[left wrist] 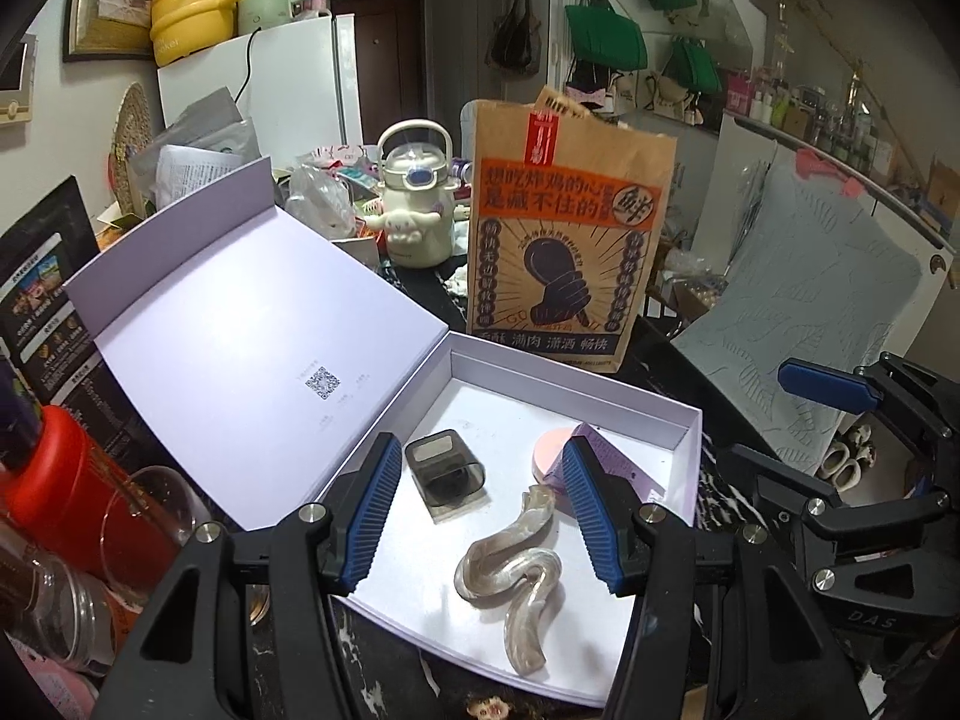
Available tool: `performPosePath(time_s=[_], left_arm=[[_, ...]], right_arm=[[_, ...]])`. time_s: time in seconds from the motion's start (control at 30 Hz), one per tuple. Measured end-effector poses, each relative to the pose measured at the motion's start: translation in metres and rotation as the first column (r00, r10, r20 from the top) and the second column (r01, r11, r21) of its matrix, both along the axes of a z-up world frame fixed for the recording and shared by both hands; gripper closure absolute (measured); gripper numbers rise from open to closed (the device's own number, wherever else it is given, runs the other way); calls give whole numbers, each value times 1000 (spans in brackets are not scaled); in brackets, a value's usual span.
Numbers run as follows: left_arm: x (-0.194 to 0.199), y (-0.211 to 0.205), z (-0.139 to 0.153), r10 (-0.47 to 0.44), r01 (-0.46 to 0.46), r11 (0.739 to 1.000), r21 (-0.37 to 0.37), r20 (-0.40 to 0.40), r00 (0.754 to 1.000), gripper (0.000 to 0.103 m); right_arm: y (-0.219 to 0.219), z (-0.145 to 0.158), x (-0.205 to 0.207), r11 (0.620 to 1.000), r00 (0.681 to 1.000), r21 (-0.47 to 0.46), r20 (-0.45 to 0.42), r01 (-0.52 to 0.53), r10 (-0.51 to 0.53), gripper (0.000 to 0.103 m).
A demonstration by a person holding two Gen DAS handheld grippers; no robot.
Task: Organize rigid objects
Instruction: 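Withdraw both tools from the box toward the scrunchies on the table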
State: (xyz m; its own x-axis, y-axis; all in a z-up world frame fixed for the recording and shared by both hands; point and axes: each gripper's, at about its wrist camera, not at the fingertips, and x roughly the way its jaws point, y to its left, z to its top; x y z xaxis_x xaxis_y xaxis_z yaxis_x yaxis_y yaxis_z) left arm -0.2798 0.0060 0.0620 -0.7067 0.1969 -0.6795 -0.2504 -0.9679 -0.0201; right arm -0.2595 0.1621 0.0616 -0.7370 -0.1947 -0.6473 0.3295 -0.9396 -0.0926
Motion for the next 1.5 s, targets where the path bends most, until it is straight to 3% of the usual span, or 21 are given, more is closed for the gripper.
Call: performPosePath(time_s=[0.27,0.33,0.43,0.77,0.93,1.5], left_arm=[[26,-3,22,1,-2,1000,-10,-33,999,45],[34,-4,26,1,-2,1000,-11,-43,999,27],[44,-9,31,14,-14,1000,-2,-64,998,15],[79,-15,40,31,-32,999,-13,-82,996,15],[94,-11,36,8,-9,1000,-18,-36,999,15],[142,-10,10,-10,10,1000,-9,12,1000,15]], right_arm=[[-1,21,29,1000,999,-8,-51,-7,6,32],[-1,25,38,1000,998,-11,-61,-12,11,29],[0,27,45,1000,998,-22,-57,-22,20,28],[3,37,77,998,996,-43,-82,-47,43,25],[5,40,93,997,995,-57,-92,-55,49,24],[11,17,142,995,997,-81,-46,-59,55,24]])
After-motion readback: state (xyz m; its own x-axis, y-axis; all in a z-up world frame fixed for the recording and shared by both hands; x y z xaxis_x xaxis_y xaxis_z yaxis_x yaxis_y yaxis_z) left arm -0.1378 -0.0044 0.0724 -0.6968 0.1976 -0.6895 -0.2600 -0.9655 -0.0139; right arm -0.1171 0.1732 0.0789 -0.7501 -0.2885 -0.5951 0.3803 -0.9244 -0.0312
